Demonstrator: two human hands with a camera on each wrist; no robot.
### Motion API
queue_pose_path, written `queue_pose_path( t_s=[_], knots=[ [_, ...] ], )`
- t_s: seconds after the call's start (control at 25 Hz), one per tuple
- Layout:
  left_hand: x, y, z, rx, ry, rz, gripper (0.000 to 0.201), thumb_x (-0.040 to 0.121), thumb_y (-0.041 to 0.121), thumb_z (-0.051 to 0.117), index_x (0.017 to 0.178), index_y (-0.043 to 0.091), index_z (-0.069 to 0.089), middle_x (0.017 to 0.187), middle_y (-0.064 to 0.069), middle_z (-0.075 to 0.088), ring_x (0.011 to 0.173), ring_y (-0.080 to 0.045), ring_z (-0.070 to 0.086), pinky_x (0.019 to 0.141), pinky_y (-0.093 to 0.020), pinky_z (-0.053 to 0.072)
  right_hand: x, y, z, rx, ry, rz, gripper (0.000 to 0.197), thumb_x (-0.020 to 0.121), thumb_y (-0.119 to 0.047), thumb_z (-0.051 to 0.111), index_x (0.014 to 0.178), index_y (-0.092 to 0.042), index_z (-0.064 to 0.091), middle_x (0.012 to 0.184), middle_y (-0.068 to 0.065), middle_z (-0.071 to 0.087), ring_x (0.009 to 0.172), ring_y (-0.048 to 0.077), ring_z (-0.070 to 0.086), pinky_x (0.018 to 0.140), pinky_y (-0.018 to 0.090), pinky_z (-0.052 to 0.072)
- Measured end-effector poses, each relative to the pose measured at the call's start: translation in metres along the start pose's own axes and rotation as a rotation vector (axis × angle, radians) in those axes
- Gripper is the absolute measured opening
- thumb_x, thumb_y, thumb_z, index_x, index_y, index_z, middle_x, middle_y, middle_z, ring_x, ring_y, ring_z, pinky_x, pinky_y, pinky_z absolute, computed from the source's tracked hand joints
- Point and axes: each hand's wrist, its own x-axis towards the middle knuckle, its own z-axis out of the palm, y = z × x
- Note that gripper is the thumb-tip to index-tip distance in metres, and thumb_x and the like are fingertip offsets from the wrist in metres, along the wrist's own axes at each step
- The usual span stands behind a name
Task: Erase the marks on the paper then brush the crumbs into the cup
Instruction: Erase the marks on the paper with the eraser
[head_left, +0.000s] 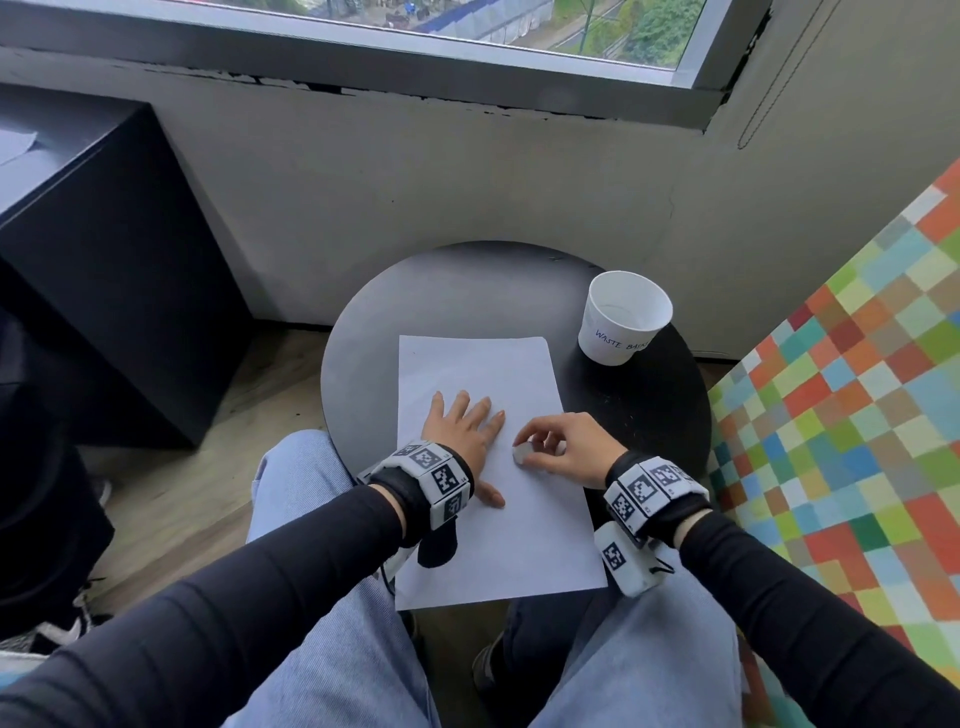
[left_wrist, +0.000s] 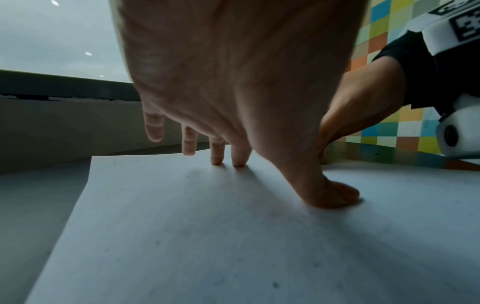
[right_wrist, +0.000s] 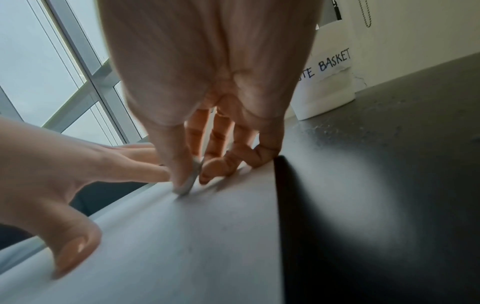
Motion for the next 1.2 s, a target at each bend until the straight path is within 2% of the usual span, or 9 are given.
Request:
queue_pose_path(
  t_s=[0.08,0.24,0.36,0.52,0.68,0.84,1.0,1.12,1.2],
  knots=[
    [-0.0018,0.0006,-0.0003,0.001,-0.013,-0.001,0.119,0.075,0.081,0.055,0.158,0.021,-0.006,0.165,-0.003,-0.004,0.15,-0.033,-0.004,0.118,-0.056,0.0,-0.0013,-0.0006,-0.0008,-0.016,-0.086,-0.004,0.013,0.077,-0.03,0.076,0.09,-0.026,0.073,0.067,-0.01,0.057,0.057,0.003,0.049,0.06,0.013,0.042],
    [0.0005,0.0017,-0.0007,0.021,-0.016,0.0,0.119,0.076,0.081,0.054,0.158,0.021,-0.007,0.165,-0.003,-0.005,0.15,-0.033,-0.001,0.118,-0.056,0.002,-0.003,-0.002,0.0019,0.053,0.051,0.024,0.011,0.079,-0.028,0.075,0.089,-0.024,0.072,0.068,-0.009,0.057,0.054,0.005,0.047,0.059,0.015,0.041],
    [0.001,0.0035,-0.0014,0.035,-0.036,-0.008,0.119,0.076,0.082,0.053,0.158,0.021,-0.009,0.165,-0.003,-0.006,0.15,-0.032,0.001,0.118,-0.055,0.004,-0.0041,-0.0012,-0.0005,0.017,-0.083,-0.002,0.012,0.077,-0.027,0.077,0.088,-0.024,0.074,0.066,-0.01,0.056,0.055,0.003,0.046,0.058,0.011,0.04],
    [0.0025,0.0033,-0.0006,0.044,-0.028,-0.009,0.119,0.076,0.082,0.053,0.158,0.022,-0.009,0.165,-0.002,-0.006,0.149,-0.032,0.003,0.118,-0.054,0.008,-0.0048,-0.002,0.0077,0.039,0.122,0.032,0.01,0.079,-0.028,0.076,0.088,-0.024,0.073,0.067,-0.01,0.056,0.055,0.004,0.045,0.059,0.009,0.038],
    [0.0019,0.0041,0.0007,0.045,-0.033,-0.01,0.119,0.075,0.082,0.053,0.158,0.022,-0.009,0.165,-0.002,-0.005,0.149,-0.032,0.004,0.118,-0.054,0.01,-0.006,0.0005,0.0015,0.041,-0.063,0.01,0.012,0.076,-0.029,0.077,0.087,-0.026,0.074,0.068,-0.008,0.058,0.059,0.006,0.046,0.058,0.012,0.04],
    [0.0037,0.0041,0.0008,0.056,-0.014,-0.012,0.119,0.075,0.082,0.054,0.158,0.022,-0.008,0.165,-0.002,-0.004,0.148,-0.032,0.006,0.117,-0.053,0.012,-0.0035,-0.0031,0.0084,0.031,0.145,0.059,0.01,0.079,-0.027,0.075,0.087,-0.023,0.072,0.069,-0.009,0.058,0.057,0.006,0.046,0.059,0.008,0.038],
    [0.0018,0.0042,0.0013,0.047,-0.018,-0.014,0.12,0.074,0.082,0.055,0.158,0.023,-0.007,0.165,-0.002,-0.003,0.147,-0.031,0.009,0.116,-0.052,0.015,-0.0065,0.0023,0.0035,0.021,-0.036,0.034,0.011,0.077,-0.029,0.076,0.087,-0.026,0.072,0.069,-0.008,0.058,0.059,0.005,0.046,0.059,0.012,0.039],
    [0.0033,0.0049,0.0016,0.049,-0.007,-0.015,0.12,0.074,0.082,0.056,0.158,0.023,-0.007,0.165,-0.002,-0.003,0.147,-0.031,0.009,0.116,-0.052,0.015,-0.0047,0.0026,0.0075,0.038,0.138,0.079,0.009,0.08,-0.026,0.073,0.087,-0.022,0.069,0.069,-0.008,0.056,0.056,0.005,0.045,0.061,0.015,0.039],
    [0.0033,0.0045,0.0019,0.034,-0.012,-0.017,0.12,0.074,0.081,0.057,0.158,0.024,-0.007,0.165,-0.001,-0.003,0.147,-0.031,0.009,0.115,-0.052,0.015,-0.0053,0.0012,0.0087,0.046,0.093,0.035,0.005,0.081,-0.019,0.071,0.085,-0.023,0.071,0.069,-0.005,0.057,0.056,0.006,0.043,0.059,0.013,0.038]
  ],
)
